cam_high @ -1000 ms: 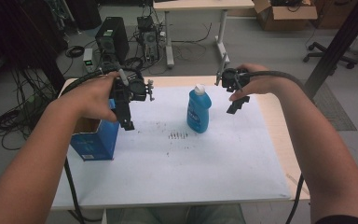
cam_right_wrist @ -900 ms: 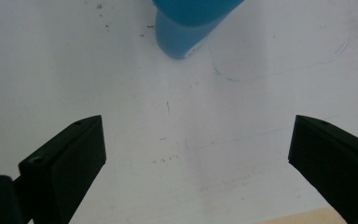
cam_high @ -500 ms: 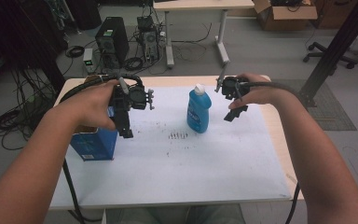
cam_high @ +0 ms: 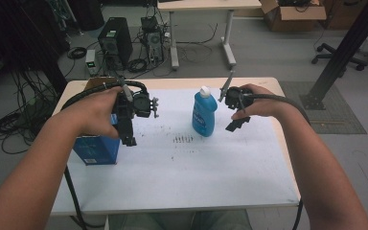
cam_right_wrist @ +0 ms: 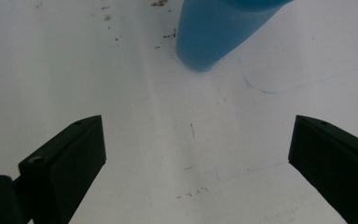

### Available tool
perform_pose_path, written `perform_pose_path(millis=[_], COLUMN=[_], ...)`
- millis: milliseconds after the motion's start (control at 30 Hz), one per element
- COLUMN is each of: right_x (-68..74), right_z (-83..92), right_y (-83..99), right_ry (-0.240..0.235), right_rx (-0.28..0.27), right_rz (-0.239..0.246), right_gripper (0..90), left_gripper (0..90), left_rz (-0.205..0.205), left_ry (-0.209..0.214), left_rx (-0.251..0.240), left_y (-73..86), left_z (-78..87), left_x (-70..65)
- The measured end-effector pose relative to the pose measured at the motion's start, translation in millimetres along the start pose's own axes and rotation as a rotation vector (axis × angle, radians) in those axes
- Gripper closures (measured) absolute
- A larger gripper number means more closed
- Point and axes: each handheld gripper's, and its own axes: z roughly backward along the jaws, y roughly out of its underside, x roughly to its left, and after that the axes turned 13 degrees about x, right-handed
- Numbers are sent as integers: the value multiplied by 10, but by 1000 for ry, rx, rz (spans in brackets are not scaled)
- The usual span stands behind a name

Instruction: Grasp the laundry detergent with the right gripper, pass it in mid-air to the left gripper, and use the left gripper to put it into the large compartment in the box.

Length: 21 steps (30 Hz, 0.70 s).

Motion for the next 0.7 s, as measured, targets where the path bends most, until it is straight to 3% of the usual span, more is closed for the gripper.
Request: perform_pose_path(millis=[700], right_x=[76], right_z=[-205], right_y=[-8], right_ry=[-7], right_rx=[-21], right_rz=[-28], right_gripper=[40], left_gripper=[4], left_rz=[-13], left_ry=[7], left_rx=[5], left_y=[-14], left_z=[-78], left_x=[-64])
